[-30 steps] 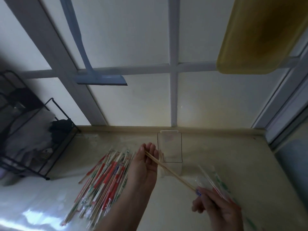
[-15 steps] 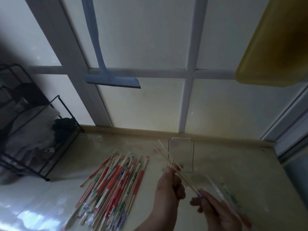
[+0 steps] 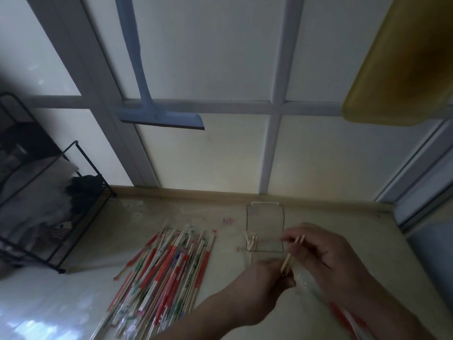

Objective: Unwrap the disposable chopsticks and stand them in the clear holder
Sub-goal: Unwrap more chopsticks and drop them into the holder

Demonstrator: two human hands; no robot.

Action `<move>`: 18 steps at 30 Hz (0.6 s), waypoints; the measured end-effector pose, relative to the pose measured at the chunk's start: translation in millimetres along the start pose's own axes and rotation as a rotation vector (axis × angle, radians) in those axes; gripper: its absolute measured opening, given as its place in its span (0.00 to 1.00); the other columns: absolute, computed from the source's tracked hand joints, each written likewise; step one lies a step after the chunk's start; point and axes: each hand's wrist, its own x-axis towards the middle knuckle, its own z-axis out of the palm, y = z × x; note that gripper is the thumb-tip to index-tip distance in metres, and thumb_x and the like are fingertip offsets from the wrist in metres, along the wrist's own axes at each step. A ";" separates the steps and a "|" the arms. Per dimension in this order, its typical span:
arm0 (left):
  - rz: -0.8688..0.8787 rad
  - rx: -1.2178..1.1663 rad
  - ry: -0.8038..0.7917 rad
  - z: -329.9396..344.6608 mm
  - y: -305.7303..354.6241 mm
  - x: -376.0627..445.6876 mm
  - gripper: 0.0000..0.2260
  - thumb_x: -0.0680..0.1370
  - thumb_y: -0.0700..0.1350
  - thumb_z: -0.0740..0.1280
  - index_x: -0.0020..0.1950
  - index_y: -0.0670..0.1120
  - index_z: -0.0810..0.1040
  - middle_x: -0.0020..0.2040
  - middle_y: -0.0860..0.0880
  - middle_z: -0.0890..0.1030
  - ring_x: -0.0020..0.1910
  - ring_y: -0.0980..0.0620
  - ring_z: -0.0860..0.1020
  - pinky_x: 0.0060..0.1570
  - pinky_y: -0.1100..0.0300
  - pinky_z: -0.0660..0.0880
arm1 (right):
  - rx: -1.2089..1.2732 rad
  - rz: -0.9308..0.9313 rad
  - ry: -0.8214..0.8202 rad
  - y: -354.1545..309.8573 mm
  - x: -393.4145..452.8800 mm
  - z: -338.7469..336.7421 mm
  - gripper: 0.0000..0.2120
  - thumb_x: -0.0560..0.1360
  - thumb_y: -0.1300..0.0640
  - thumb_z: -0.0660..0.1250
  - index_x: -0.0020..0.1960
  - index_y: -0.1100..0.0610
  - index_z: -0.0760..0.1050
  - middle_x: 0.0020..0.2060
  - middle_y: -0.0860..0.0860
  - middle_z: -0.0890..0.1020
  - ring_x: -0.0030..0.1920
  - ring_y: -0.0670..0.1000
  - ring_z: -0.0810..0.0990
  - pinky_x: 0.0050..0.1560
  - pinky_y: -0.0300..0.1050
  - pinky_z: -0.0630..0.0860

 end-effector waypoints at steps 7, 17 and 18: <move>0.017 0.116 0.136 -12.7 -10.4 -5.6 0.22 0.79 0.60 0.64 0.67 0.48 0.69 0.57 0.56 0.76 0.51 0.58 0.75 0.52 0.61 0.72 | -0.041 0.014 -0.035 -6.2 8.8 -17.1 0.06 0.77 0.54 0.67 0.42 0.45 0.77 0.34 0.43 0.79 0.33 0.46 0.79 0.36 0.36 0.74; -0.288 0.135 0.541 -10.5 -69.1 -10.2 0.24 0.76 0.56 0.69 0.69 0.56 0.66 0.42 0.60 0.68 0.41 0.65 0.70 0.41 0.70 0.66 | -0.243 0.122 0.123 38.8 36.7 21.6 0.06 0.76 0.55 0.69 0.42 0.55 0.81 0.32 0.46 0.81 0.33 0.45 0.79 0.37 0.48 0.78; -0.296 0.152 0.510 -7.9 -72.2 -8.1 0.25 0.76 0.56 0.69 0.70 0.56 0.66 0.42 0.61 0.68 0.42 0.65 0.70 0.42 0.70 0.66 | -0.259 0.136 0.092 48.8 35.6 31.1 0.05 0.75 0.55 0.70 0.42 0.55 0.81 0.34 0.46 0.81 0.35 0.46 0.79 0.38 0.48 0.78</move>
